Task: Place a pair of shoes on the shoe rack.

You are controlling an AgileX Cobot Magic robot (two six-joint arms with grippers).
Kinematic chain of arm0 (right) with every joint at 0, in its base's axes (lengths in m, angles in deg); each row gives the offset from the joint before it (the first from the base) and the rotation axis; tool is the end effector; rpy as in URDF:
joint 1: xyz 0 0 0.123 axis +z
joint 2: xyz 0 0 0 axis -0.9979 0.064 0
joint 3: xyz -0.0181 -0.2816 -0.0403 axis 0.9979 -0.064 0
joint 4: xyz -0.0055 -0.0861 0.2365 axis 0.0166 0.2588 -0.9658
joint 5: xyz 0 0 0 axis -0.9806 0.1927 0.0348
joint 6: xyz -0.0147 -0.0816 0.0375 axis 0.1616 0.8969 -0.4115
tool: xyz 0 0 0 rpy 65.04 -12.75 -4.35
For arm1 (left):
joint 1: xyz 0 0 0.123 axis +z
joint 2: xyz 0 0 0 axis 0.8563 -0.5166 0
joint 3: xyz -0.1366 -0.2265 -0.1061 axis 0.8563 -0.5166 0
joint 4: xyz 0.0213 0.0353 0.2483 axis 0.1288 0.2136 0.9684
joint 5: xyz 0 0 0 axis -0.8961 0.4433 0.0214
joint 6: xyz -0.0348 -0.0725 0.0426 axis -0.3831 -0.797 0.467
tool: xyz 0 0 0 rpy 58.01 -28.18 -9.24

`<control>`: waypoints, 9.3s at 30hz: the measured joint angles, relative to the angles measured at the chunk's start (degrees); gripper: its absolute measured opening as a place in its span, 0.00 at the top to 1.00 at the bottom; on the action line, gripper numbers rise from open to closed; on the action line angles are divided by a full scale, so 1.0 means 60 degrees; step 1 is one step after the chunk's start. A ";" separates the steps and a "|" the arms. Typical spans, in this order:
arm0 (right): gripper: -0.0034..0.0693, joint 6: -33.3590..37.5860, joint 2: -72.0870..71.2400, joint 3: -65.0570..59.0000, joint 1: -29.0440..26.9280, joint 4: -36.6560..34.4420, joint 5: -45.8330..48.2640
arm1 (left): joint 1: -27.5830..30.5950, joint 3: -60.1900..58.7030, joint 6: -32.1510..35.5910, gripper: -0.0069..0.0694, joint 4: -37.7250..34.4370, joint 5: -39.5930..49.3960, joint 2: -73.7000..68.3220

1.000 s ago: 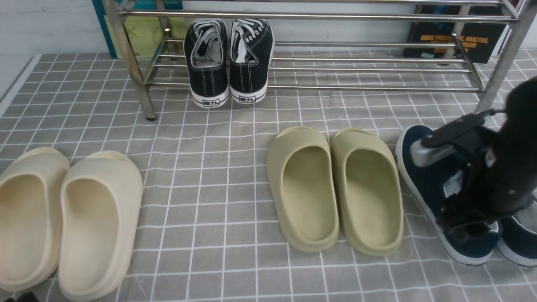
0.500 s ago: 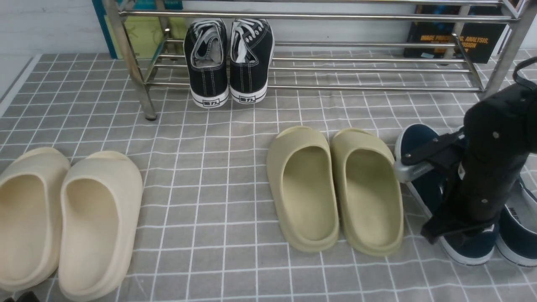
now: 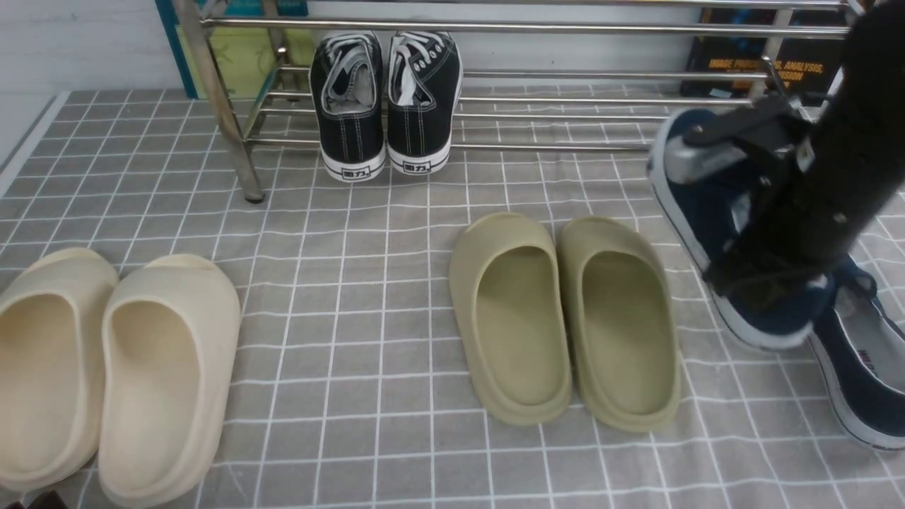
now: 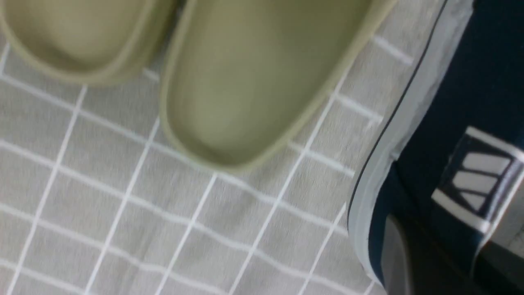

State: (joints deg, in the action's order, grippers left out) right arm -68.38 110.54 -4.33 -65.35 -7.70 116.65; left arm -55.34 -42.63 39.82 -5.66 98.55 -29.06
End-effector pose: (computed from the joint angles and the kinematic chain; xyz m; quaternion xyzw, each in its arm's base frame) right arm 0.3124 0.1198 0.2920 -0.2266 0.9660 0.0168 0.1233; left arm 0.0523 0.0027 0.1692 -0.1444 0.7967 -0.0715 0.5825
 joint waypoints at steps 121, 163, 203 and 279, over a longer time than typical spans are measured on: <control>0.36 -0.3106 -0.0781 -0.3508 -0.1200 0.2616 -0.1939 | 0.0000 0.0000 -0.0009 0.60 -0.0018 0.0000 0.0000; 0.91 -0.1288 0.0261 0.0072 -0.1290 0.2218 -0.0836 | 0.0000 0.0000 -0.0016 0.60 -0.0018 0.0000 0.0000; 0.89 -0.0563 0.6050 0.7792 -0.2356 0.1541 -0.0650 | 0.0000 0.0000 -0.0016 0.60 -0.0018 0.0000 0.0000; 0.93 -0.1253 -1.0361 -0.5197 -0.2359 0.0520 -0.3430 | 0.0000 0.0000 -0.0020 0.60 -0.0018 0.0000 0.0000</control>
State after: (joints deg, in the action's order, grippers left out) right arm -75.89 48.37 -35.51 -79.51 -4.59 96.07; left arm -55.34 -42.63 39.70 -5.77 98.55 -29.06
